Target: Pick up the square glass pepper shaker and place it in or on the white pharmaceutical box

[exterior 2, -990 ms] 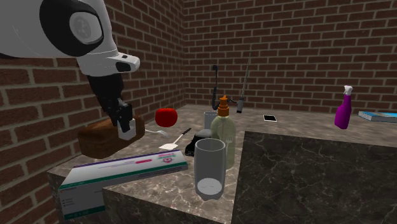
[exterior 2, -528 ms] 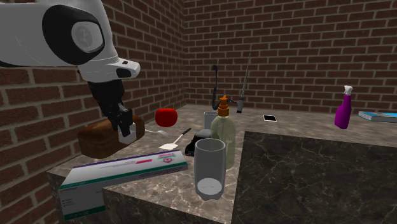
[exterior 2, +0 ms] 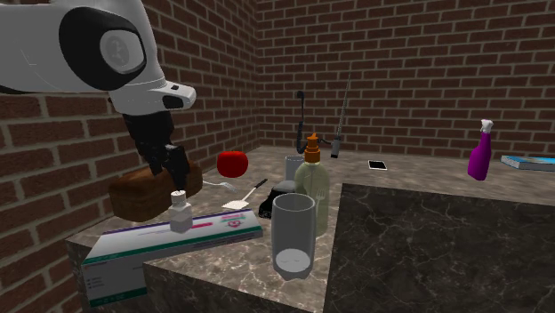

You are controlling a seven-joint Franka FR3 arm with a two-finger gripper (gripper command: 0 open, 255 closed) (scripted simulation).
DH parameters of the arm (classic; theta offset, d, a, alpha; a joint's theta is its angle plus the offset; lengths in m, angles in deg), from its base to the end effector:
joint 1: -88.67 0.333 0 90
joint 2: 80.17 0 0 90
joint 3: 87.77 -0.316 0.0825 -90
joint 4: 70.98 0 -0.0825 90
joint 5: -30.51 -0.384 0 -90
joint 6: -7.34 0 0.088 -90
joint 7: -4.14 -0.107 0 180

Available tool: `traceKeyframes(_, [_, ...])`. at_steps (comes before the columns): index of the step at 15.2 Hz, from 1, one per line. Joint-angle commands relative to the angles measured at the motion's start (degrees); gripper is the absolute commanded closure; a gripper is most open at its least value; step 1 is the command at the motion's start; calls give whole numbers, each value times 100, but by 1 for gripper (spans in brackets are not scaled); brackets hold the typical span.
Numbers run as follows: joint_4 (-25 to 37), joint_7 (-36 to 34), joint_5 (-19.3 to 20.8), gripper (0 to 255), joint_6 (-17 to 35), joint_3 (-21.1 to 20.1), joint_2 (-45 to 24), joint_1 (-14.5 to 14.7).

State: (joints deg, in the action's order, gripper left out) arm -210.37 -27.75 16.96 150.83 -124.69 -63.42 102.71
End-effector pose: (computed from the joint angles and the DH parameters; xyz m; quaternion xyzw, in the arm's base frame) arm 0.3002 0.3773 0.4248 -0.9837 -0.0845 -0.1213 0.1025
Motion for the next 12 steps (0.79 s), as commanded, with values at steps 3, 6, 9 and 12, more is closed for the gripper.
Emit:
traceKeyframes(3, [134, 179, -233, 0, -647, 255, 534, 153])
traceKeyframes(6, [179, 209, -268, 0, -816, 324, 658, 190])
traceKeyframes(9, [180, 208, -267, 0, -816, 324, 657, 190])
traceKeyframes(12, [180, 208, -267, 0, -815, 323, 656, 189])
